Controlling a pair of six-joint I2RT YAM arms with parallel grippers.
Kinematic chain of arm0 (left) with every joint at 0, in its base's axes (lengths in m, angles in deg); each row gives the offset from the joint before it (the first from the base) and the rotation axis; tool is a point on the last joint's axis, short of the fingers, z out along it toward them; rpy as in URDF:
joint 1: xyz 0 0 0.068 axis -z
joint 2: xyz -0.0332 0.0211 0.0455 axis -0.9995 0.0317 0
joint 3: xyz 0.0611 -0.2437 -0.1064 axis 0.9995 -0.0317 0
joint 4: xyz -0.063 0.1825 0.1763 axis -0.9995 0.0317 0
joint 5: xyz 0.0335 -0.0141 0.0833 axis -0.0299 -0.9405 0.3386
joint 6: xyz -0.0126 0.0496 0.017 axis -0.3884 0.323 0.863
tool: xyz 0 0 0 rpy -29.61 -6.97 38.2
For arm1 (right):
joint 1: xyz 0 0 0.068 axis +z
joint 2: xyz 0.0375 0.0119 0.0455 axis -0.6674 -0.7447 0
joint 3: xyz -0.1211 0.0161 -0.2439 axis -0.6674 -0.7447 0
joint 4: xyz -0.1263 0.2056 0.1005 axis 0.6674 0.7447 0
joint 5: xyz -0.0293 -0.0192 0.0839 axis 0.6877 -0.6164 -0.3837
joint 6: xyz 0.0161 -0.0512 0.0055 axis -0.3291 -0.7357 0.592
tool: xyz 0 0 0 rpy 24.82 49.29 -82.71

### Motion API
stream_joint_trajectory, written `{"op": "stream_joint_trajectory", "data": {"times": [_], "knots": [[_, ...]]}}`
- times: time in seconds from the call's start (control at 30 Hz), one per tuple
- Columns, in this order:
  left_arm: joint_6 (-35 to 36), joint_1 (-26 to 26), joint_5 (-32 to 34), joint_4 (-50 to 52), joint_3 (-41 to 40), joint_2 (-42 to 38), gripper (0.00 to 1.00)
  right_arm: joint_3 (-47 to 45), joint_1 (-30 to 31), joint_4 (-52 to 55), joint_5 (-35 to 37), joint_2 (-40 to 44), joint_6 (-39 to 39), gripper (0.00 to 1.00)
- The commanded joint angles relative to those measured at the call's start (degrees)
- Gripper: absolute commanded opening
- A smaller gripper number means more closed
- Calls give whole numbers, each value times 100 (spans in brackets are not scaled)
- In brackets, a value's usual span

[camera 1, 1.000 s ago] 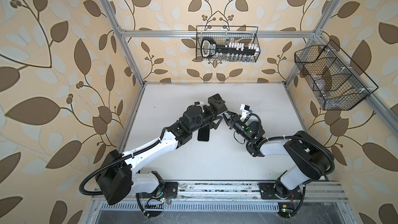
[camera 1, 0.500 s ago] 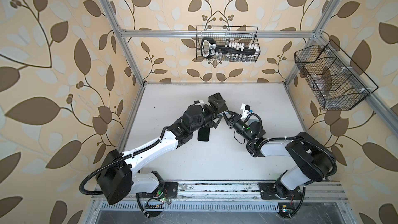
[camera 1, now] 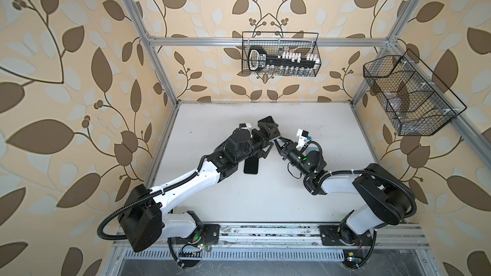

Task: Take the phone out of the phone case
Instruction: Remove the phone case from the phone.

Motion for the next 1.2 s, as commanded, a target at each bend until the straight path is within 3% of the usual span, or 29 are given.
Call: {"op": "stream_joint_trajectory", "data": {"times": [0.0,1.17], "knots": [[269,-1,441,2,295,-83,99,-32,118,-708,0,186,-20,0],[615,1,974,733,647,-138,96,-6,500,-1008,371,-232,26,0]]}}
